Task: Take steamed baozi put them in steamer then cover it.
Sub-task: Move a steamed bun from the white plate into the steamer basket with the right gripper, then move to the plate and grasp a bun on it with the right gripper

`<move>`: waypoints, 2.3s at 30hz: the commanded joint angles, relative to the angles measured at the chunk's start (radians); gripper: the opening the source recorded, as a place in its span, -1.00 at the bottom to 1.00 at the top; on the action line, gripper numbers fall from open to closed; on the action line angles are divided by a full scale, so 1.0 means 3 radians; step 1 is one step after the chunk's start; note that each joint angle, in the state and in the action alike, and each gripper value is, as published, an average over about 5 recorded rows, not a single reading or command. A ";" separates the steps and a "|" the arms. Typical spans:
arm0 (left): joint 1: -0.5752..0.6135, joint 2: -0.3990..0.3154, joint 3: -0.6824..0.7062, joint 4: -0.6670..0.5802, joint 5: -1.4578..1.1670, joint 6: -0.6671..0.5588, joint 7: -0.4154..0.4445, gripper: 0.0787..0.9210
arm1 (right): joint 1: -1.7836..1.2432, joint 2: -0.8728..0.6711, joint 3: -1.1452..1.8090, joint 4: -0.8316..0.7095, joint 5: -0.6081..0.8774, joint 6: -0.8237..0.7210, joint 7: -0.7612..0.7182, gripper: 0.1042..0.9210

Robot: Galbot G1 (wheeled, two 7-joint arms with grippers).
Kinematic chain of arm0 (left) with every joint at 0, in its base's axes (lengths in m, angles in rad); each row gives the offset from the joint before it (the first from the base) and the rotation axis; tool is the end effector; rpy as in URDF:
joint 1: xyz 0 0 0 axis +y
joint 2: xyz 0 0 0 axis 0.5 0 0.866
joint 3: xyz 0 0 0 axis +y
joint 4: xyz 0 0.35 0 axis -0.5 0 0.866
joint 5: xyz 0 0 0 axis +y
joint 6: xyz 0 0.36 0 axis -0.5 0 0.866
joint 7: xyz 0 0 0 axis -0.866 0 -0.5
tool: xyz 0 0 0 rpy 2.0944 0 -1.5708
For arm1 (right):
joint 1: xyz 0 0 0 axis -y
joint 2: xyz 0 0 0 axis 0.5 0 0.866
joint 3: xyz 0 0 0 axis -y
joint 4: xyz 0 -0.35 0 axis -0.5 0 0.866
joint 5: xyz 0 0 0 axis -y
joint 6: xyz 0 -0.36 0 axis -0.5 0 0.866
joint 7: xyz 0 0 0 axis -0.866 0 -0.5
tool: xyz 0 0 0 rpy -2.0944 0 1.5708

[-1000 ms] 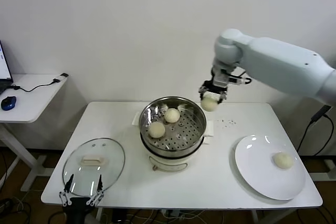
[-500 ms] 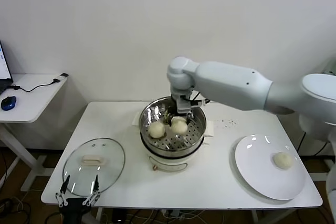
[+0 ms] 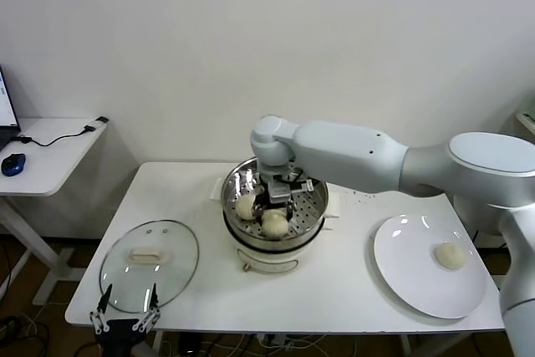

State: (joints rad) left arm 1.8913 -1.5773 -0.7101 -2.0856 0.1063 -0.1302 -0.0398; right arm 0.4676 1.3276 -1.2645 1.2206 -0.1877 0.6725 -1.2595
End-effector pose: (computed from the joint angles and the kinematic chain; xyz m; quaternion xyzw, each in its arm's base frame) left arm 0.0752 0.0570 -0.3451 0.0781 -0.9852 -0.1142 0.1010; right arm 0.5342 0.2065 -0.1030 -0.6997 -0.0407 -0.7123 0.0371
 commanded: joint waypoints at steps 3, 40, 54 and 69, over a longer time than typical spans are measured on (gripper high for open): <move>0.0005 -0.0001 -0.0002 0.0019 -0.0006 -0.0008 -0.0002 0.77 | -0.0021 0.0038 0.0032 -0.0006 0.0001 0.0026 -0.0043 0.73; 0.0082 0.0005 -0.0008 -0.0095 0.0016 -0.0081 -0.0007 0.77 | -0.0036 -0.2914 -0.0313 -0.0012 0.1224 -0.2611 0.0366 0.76; 0.0095 -0.0013 -0.0009 -0.0097 0.0053 -0.0094 -0.0012 0.77 | -0.1538 -0.2993 0.1116 -0.0563 0.0503 -0.2269 0.0369 0.76; 0.0106 -0.0028 -0.0014 -0.0081 0.0101 -0.0096 -0.0017 0.77 | -0.1858 -0.2550 0.1627 -0.0996 0.0107 -0.2085 0.0457 0.76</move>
State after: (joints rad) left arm 1.9222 -1.5849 -0.7139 -2.1114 0.1345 -0.1593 -0.0446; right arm 0.0073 0.5213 -0.8898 0.9945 -0.0743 0.0193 -1.1245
